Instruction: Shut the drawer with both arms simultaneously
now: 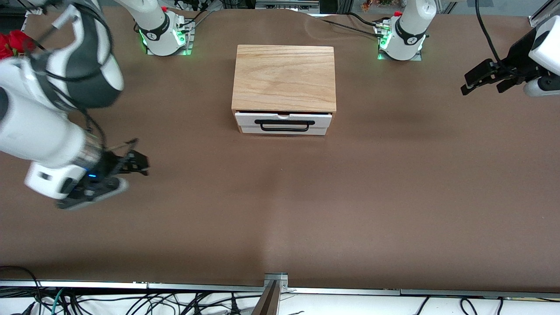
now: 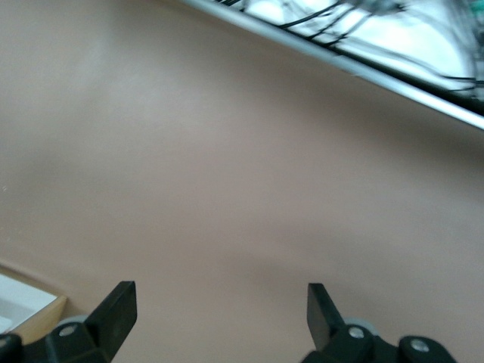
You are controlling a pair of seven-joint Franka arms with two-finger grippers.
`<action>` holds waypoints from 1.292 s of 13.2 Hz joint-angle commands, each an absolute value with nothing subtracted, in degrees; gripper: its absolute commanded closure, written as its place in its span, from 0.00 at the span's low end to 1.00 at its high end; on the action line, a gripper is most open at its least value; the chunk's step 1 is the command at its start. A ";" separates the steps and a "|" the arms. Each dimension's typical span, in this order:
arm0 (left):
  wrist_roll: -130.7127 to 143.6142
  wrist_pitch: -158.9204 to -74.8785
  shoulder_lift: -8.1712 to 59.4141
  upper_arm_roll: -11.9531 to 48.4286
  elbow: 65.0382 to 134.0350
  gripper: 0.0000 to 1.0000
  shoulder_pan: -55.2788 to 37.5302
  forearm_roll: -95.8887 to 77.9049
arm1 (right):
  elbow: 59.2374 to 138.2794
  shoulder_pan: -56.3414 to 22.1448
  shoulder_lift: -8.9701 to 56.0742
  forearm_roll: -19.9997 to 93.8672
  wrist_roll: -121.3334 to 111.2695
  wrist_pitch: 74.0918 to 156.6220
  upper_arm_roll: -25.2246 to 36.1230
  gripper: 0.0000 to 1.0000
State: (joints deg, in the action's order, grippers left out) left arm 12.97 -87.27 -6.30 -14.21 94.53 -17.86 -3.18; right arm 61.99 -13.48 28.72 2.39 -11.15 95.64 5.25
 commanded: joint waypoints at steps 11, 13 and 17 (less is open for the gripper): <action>13.36 -86.40 -6.24 -14.24 93.52 0.00 -17.24 0.62 | 84.53 -2.38 5.99 -0.26 -11.25 92.81 3.96 0.00; 13.45 -86.48 -6.07 -14.06 93.34 0.00 -14.60 0.53 | 85.87 -2.37 5.27 -0.70 -10.99 91.94 3.52 0.00; 12.66 -86.40 -4.67 -13.89 92.55 0.00 -14.68 0.35 | 84.90 -2.99 6.15 -4.04 -5.89 90.53 1.49 0.00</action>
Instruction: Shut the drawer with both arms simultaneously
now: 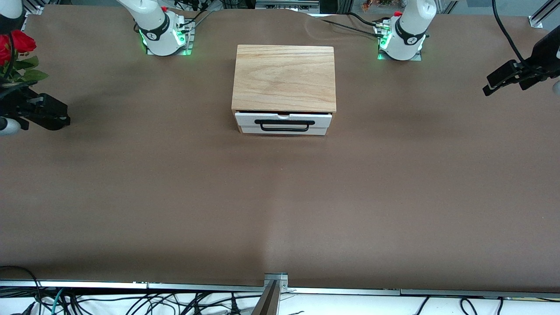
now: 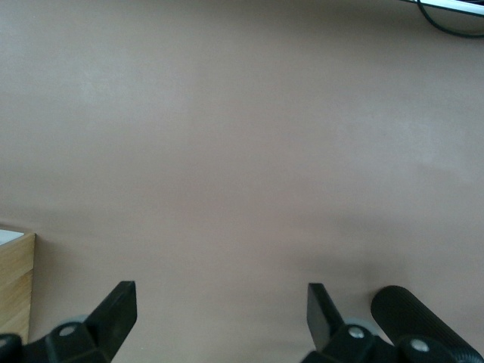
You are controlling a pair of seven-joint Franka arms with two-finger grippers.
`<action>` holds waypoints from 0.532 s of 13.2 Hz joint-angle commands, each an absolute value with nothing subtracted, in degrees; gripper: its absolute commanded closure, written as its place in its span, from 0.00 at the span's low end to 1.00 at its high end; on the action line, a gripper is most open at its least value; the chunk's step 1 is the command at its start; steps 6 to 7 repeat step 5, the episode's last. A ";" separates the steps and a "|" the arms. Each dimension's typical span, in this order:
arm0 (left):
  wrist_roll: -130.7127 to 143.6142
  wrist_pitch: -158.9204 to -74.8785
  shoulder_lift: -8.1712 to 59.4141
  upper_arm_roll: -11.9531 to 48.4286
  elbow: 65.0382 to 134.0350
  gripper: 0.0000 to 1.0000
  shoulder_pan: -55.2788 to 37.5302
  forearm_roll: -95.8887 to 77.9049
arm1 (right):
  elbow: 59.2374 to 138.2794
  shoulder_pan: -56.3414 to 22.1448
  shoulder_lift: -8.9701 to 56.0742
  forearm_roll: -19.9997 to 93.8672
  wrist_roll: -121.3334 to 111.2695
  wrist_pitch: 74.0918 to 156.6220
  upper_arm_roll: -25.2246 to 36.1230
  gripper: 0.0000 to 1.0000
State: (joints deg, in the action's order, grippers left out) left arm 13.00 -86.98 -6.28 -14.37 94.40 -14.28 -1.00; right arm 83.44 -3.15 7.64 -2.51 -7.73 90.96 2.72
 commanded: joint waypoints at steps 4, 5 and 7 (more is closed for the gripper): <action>12.39 -86.48 -4.13 -14.15 91.67 0.00 -14.41 0.00 | 84.90 -2.90 6.24 -4.22 -6.07 90.61 1.49 0.00; 12.39 -86.48 -4.04 -14.15 91.06 0.00 -14.41 0.00 | 84.90 -2.99 6.24 -4.13 -6.06 90.70 1.58 0.00; 12.39 -86.48 -4.04 -14.15 91.06 0.00 -14.41 0.00 | 84.90 -2.99 6.24 -4.13 -6.06 90.70 1.58 0.00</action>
